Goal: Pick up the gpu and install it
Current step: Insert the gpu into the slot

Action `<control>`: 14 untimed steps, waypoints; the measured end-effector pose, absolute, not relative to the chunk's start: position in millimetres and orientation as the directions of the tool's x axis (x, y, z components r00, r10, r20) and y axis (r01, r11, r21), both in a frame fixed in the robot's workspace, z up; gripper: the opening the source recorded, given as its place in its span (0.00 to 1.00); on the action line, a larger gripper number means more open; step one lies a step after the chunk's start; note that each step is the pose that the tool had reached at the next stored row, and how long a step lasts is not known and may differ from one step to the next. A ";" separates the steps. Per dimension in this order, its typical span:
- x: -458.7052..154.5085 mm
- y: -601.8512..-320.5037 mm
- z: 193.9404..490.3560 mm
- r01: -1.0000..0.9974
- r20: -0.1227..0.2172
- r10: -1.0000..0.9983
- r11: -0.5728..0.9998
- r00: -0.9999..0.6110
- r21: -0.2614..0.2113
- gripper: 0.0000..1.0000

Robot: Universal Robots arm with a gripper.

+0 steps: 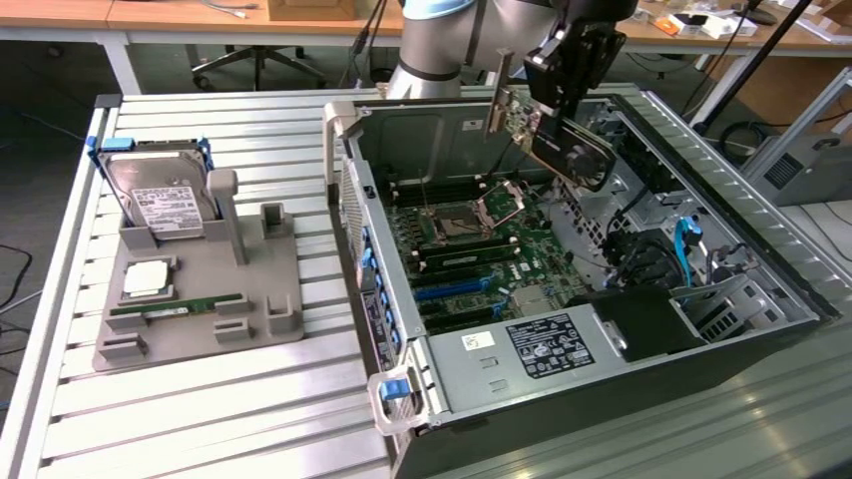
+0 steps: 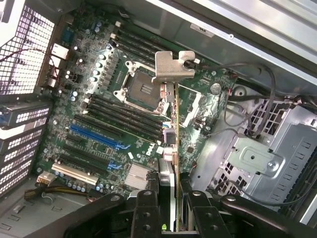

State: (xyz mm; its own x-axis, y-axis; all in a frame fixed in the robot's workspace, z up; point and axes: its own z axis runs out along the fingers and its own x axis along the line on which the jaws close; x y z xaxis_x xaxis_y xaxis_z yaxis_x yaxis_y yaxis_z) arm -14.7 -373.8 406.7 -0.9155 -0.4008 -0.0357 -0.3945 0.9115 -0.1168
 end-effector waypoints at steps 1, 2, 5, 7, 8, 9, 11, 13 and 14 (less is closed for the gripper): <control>-14.7 -373.8 406.7 -0.399 -0.036 -0.405 0.910 -0.914 -0.117 0.27; -14.7 -373.8 406.7 -0.401 -0.036 -0.407 0.909 -0.913 -0.117 0.27; -14.7 -373.8 406.7 -0.417 -0.036 -0.423 0.901 -0.905 -0.117 0.27; -14.7 -373.8 406.7 -0.425 -0.036 -0.432 0.898 -0.901 -0.117 0.27; -14.7 -373.8 406.7 -0.428 -0.036 -0.435 0.896 -0.900 -0.117 0.27; -14.7 -373.8 406.7 -0.432 -0.036 -0.438 0.894 -0.898 -0.117 0.27; -14.7 -373.8 406.7 -0.439 -0.036 -0.445 0.891 -0.895 -0.117 0.27; -14.7 -373.8 406.7 -0.448 -0.036 -0.454 0.886 -0.890 -0.117 0.27; -14.7 -373.8 406.7 -0.451 -0.036 -0.457 0.885 -0.889 -0.117 0.27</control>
State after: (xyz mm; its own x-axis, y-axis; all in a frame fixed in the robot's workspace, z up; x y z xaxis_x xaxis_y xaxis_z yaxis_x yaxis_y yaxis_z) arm -14.7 -373.8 406.7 -0.8885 -0.4574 -0.0358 -0.4509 0.8849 -0.1167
